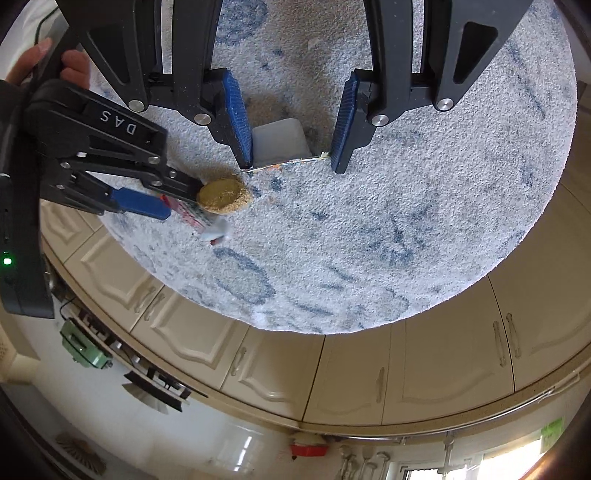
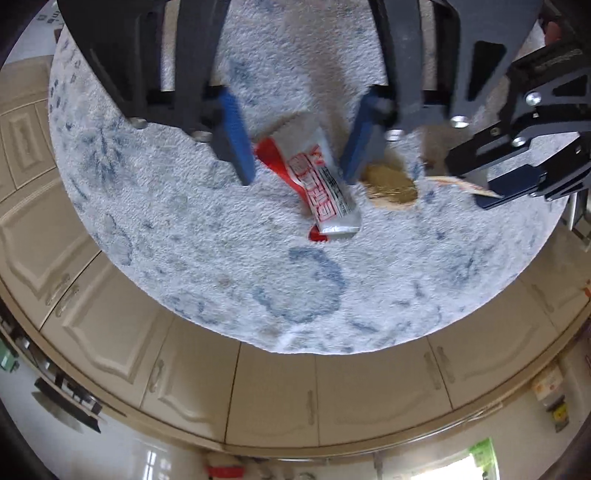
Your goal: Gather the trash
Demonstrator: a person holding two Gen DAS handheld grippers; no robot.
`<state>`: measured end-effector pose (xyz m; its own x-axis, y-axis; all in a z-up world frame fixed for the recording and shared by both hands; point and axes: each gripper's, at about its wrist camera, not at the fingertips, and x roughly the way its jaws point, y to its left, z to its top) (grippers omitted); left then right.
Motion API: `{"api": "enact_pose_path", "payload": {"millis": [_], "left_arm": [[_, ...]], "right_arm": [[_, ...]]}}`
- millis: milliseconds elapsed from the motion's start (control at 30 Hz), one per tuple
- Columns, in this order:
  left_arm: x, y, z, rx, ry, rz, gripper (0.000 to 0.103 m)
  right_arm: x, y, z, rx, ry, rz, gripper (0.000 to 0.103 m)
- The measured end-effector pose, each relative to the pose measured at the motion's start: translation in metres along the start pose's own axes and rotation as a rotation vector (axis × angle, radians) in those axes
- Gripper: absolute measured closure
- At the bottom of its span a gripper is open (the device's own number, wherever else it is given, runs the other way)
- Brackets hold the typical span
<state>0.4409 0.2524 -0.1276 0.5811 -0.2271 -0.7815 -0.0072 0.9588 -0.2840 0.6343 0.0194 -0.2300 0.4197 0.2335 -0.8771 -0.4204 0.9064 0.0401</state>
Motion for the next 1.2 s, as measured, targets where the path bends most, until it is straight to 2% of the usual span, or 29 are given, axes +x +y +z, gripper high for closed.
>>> {"api": "enact_pose_path", "payload": {"millis": [100,233,533,733,1200], "left_arm": [[0.001,-0.002,0.001,0.011,-0.002,0.014,0.063],[0.003,-0.008,0.002,0.050,-0.010,0.050,0.064],[0.009,-0.031,-0.005,0.131,-0.037,0.193,0.065],[0.007,-0.038,-0.008,0.090,-0.026,0.247,0.067],[-0.032,-0.064,-0.050,0.005,-0.006,0.216,0.067]], "right_arm": [[-0.004,0.006,-0.005,-0.029,-0.006,-0.014,0.070],[-0.008,-0.006,-0.014,0.025,0.025,0.034,0.071],[-0.032,-0.023,-0.047,0.124,0.042,0.102,0.071],[-0.045,-0.030,-0.068,0.167,0.051,0.136,0.072],[-0.074,-0.052,-0.116,0.275,0.052,0.177,0.072]]}}
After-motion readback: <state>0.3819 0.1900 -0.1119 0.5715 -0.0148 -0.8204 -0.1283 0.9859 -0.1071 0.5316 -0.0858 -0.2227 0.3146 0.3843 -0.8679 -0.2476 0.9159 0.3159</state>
